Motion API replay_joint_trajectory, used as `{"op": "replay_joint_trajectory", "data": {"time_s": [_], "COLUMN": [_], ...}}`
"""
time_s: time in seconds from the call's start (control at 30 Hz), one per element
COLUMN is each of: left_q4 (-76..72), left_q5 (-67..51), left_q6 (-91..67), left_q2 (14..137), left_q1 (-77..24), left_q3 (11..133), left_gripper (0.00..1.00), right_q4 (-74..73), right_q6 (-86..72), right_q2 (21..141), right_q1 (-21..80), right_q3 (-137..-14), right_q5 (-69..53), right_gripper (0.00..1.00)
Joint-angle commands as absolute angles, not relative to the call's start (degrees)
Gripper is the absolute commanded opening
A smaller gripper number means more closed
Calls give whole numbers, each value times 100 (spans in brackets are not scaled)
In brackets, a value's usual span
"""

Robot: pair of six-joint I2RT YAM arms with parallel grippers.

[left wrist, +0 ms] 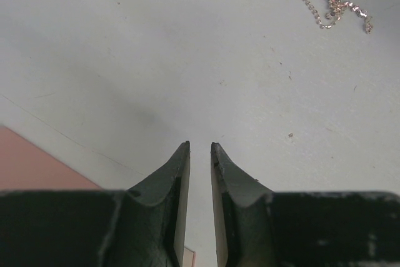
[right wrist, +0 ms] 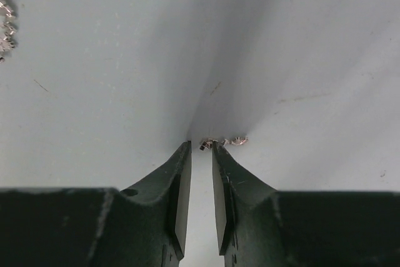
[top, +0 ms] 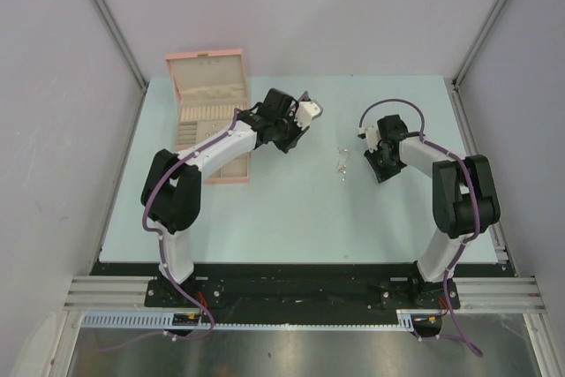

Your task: Organize the mixed jewelry

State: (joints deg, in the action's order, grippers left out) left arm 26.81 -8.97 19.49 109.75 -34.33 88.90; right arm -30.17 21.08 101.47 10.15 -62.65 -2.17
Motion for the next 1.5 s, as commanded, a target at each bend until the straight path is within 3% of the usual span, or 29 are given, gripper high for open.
{"op": "replay_joint_trajectory", "data": {"time_s": [0.0,0.33,0.53,1.17,1.47], "left_q4": [2487,2461,2443,2066,1521], "left_q5": [-835,-730,-686,-1151,-2732], "left_q6": [1995,2065,2083,2092,1846], "left_q2": [10890,10881,10872,10732,10135], "left_q1": [-3428,-3428,-3428,-3419,-3428], "left_q3": [8868,8780,8745,8289,7990], "left_gripper": [24,24,23,23,22], "right_q4": [-2821,-2751,-2786,-3779,-4279], "right_q6": [2171,2171,2153,1987,2004], "right_q2": [10327,10415,10301,9281,9184], "right_q1": [1230,1336,1362,1406,1362], "right_q3": [-6337,-6337,-6346,-7092,-7584], "right_q5": [0,299,220,-1414,-2767], "right_gripper": [24,12,0,0,0]}}
